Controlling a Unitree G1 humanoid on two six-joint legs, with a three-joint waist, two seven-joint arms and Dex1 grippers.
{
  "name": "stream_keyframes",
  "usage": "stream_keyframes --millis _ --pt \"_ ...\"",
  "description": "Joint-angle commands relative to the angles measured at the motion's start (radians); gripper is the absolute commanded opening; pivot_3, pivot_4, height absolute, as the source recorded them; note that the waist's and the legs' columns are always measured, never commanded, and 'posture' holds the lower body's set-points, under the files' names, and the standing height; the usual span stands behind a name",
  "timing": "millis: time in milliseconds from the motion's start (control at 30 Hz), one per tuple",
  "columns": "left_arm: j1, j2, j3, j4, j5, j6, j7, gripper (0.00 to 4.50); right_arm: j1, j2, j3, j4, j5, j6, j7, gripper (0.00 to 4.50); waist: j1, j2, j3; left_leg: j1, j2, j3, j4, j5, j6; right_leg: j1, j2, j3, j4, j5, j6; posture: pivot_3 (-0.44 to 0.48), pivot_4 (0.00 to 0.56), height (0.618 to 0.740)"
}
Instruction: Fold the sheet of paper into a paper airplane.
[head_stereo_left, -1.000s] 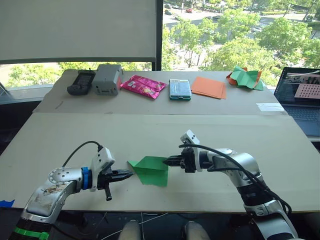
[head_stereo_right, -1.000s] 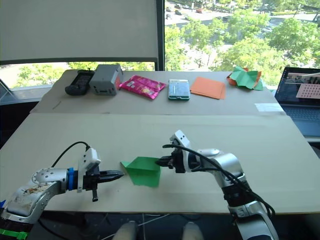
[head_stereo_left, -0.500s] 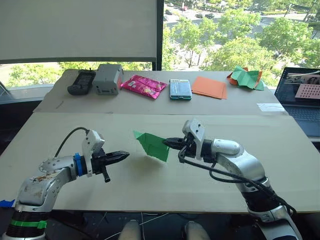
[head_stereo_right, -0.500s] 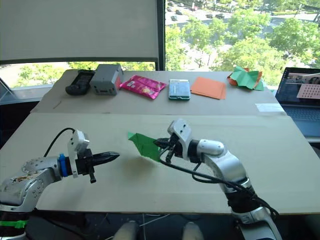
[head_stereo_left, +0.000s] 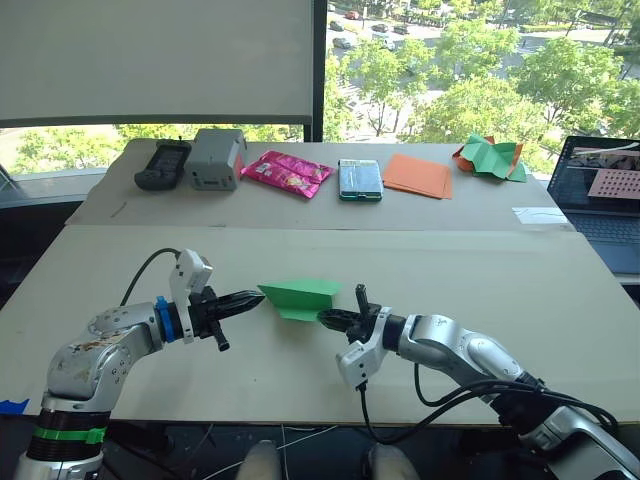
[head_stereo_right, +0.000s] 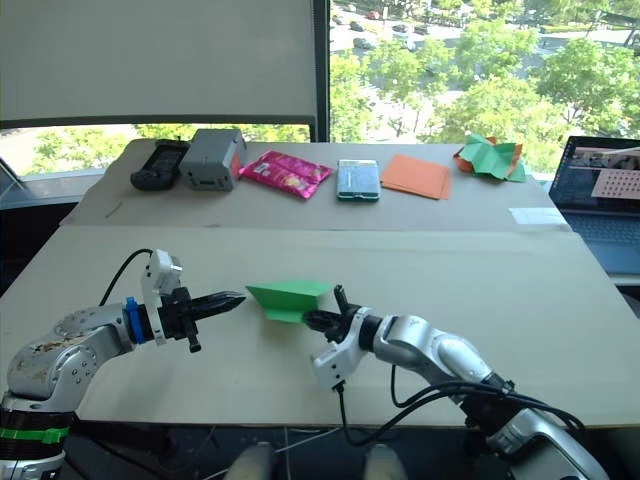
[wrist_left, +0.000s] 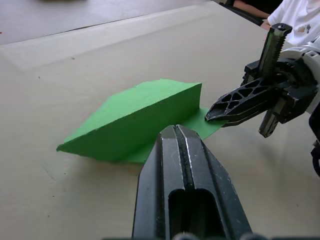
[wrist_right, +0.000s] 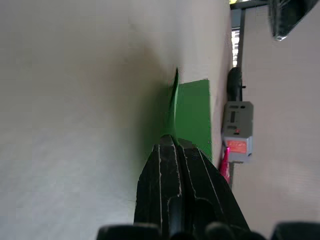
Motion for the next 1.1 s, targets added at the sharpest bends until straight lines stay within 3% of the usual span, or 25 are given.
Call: stream_keyframes --millis 33,200,400,533,667,900,1100 --pt "-0.013 0.009 0.013 -0.036 -0.022 0.009 0.002 0.00 0.004 0.004 -0.038 -0.001 0.067 -0.022 0.034 0.89 -0.003 -0.001 0.000 0.001 0.000 0.000 0.000 0.000 0.000 0.002 0.000 0.000 0.000 0.000 0.000 0.000 0.150 0.706" --pt "-0.004 0.012 0.014 -0.047 -0.023 0.017 0.007 0.00 0.044 -0.015 -0.083 -0.077 0.250 0.018 0.193 2.62 -0.004 -0.001 0.001 0.007 0.000 0.000 0.000 -0.001 -0.002 0.009 0.000 0.000 -0.001 0.000 0.000 0.000 0.150 0.706" --pt "0.003 0.010 0.007 -0.045 -0.017 0.015 0.003 0.00 0.066 0.063 -0.165 -0.274 0.519 0.310 0.376 2.62 -0.006 -0.002 0.001 0.007 0.001 -0.001 0.000 -0.001 -0.002 0.010 0.001 0.000 0.000 0.000 0.000 0.000 0.150 0.706" --pt "-0.004 0.003 -0.002 -0.028 -0.010 0.004 -0.002 0.00 0.065 0.172 -0.184 -0.310 0.609 0.611 0.420 1.42 -0.004 -0.001 0.001 0.009 0.001 -0.001 0.000 -0.005 -0.007 0.011 0.001 0.000 0.000 0.000 0.000 0.000 0.150 0.706" --pt "-0.011 0.000 -0.008 -0.007 0.001 -0.012 -0.012 0.00 0.068 0.241 -0.173 -0.286 0.617 0.763 0.414 0.08 0.002 -0.001 0.001 0.008 0.001 -0.001 0.000 -0.005 -0.007 0.010 0.001 0.000 0.000 0.000 0.000 0.000 0.150 0.706" --pt "-0.039 -0.008 -0.018 0.019 0.011 -0.042 -0.022 0.00 0.084 0.280 -0.134 -0.227 0.577 0.870 0.400 0.03 0.004 -0.001 0.001 0.007 0.001 -0.001 0.000 -0.005 -0.007 0.008 0.001 0.000 0.000 0.000 0.000 0.000 0.150 0.706" --pt "-0.189 -0.063 -0.082 0.152 0.070 -0.101 -0.027 0.00 0.114 0.299 -0.134 -0.187 0.609 1.000 0.413 0.03 0.016 0.000 -0.001 0.006 0.001 -0.001 0.000 -0.005 -0.007 0.009 0.001 -0.001 0.000 0.000 0.000 0.000 0.150 0.706"
